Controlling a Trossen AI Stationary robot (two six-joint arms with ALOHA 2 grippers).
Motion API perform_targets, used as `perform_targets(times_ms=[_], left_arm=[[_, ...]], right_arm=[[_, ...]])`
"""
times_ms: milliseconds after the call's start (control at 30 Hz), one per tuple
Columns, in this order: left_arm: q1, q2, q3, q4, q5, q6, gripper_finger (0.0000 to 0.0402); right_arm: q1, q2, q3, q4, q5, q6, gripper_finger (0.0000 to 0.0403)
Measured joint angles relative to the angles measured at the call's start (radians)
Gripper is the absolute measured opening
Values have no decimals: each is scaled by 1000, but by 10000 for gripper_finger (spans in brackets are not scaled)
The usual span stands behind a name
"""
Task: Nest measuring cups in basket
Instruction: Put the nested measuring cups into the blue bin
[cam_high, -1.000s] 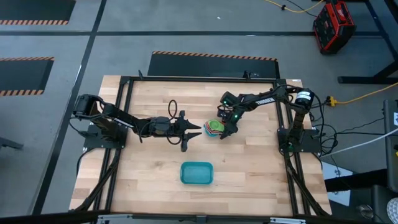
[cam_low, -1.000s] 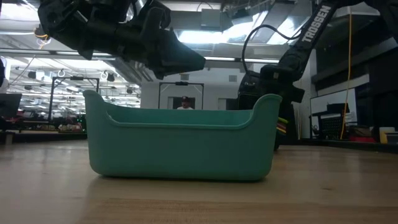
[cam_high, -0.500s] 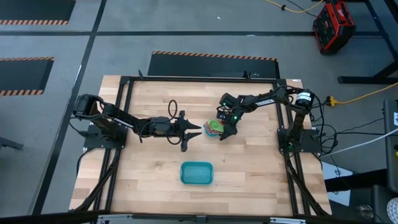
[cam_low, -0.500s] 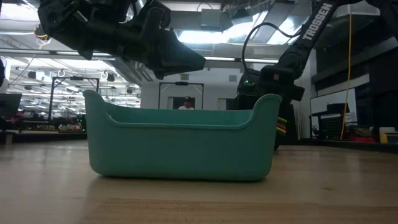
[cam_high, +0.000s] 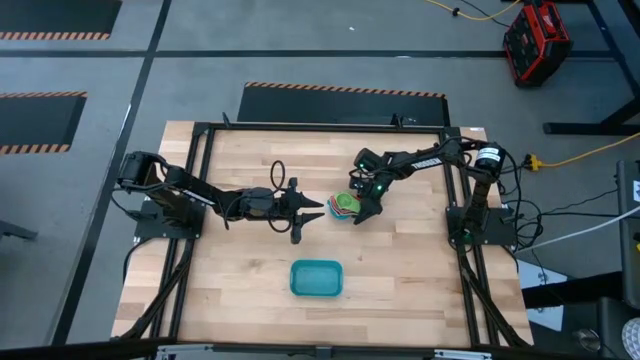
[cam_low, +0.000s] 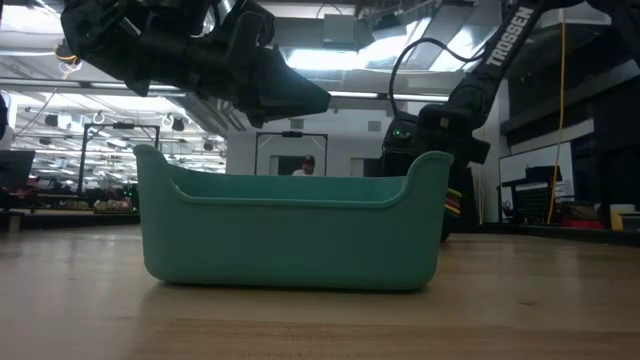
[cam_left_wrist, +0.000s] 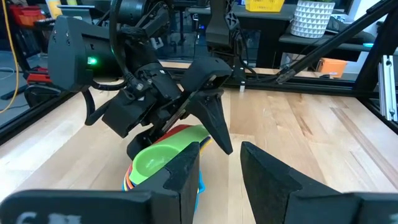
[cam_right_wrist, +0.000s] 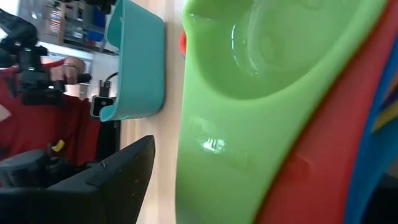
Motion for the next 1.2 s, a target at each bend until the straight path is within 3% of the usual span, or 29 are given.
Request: perform_targets(times_ms=[400,1200], left_arm=[[0,0,0,0,0,0,112],[0,0,0,0,0,0,112]], right_arm=[[-54,-1,-1,-4,-114,-4,335],[-46,-4,0,0,-111,9,329]])
